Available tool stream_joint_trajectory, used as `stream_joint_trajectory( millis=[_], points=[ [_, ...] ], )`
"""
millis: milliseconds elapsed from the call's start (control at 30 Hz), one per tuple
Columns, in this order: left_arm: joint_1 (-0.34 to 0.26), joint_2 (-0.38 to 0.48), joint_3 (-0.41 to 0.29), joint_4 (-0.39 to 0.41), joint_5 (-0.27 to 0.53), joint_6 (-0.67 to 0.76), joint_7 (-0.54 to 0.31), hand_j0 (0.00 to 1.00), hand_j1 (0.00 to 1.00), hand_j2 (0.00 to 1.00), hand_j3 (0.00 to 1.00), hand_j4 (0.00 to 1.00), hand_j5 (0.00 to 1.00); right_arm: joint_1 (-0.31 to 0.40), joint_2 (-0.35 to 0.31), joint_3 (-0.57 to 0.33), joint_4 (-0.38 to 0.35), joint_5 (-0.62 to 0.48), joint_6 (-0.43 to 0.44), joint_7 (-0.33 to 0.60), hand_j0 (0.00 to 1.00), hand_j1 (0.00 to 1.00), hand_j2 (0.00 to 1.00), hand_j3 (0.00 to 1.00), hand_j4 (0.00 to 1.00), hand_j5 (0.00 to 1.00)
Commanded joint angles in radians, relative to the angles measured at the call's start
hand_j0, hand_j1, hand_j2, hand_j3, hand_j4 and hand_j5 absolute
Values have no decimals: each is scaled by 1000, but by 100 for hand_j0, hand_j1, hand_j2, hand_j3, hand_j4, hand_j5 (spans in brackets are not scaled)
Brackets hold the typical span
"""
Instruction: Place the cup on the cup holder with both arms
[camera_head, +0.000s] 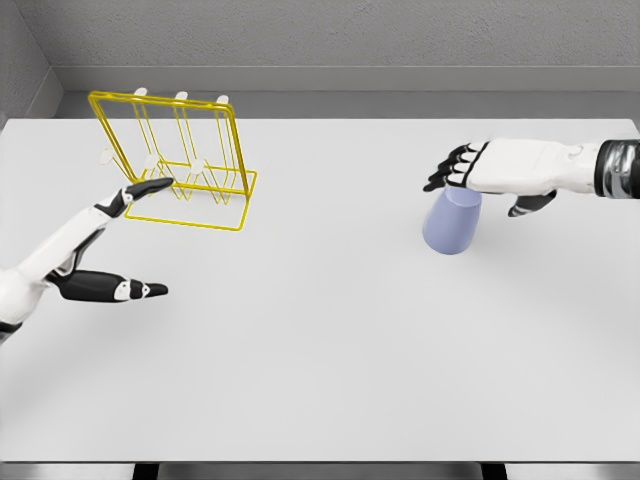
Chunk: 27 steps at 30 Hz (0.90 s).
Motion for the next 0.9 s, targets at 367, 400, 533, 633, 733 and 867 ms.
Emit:
stream_joint_trajectory(
  millis=[367, 400, 533, 633, 733, 867],
  points=[
    [-8, -30, -88, 1, -3, 0, 0, 100, 100, 100, 100, 100, 100, -12, 92, 16, 93, 38, 2, 4, 100, 100, 100, 100, 100, 100],
    [-8, -30, -88, 1, -3, 0, 0, 100, 100, 100, 100, 100, 100, -12, 92, 16, 93, 38, 2, 4, 100, 100, 100, 100, 100, 100],
    [-12, -92, -137, 0, 58, 0, -1, 100, 100, 100, 100, 100, 100, -12, 99, 18, 108, 52, 2, 4, 100, 100, 100, 100, 100, 100],
    [-35, -99, -176, -2, 120, 0, -9, 100, 100, 100, 100, 100, 100, -6, 107, 28, 108, 58, 2, 4, 97, 97, 97, 97, 97, 97],
    [-55, -98, -196, -2, 149, 0, -13, 100, 100, 100, 100, 100, 100, -5, 116, 28, 108, 67, 2, 4, 92, 92, 92, 92, 92, 92],
    [-69, -99, -211, 4, 180, 19, -66, 100, 100, 100, 100, 100, 100, -3, 119, 28, 108, 87, 2, 4, 79, 79, 79, 79, 79, 79]
  ],
)
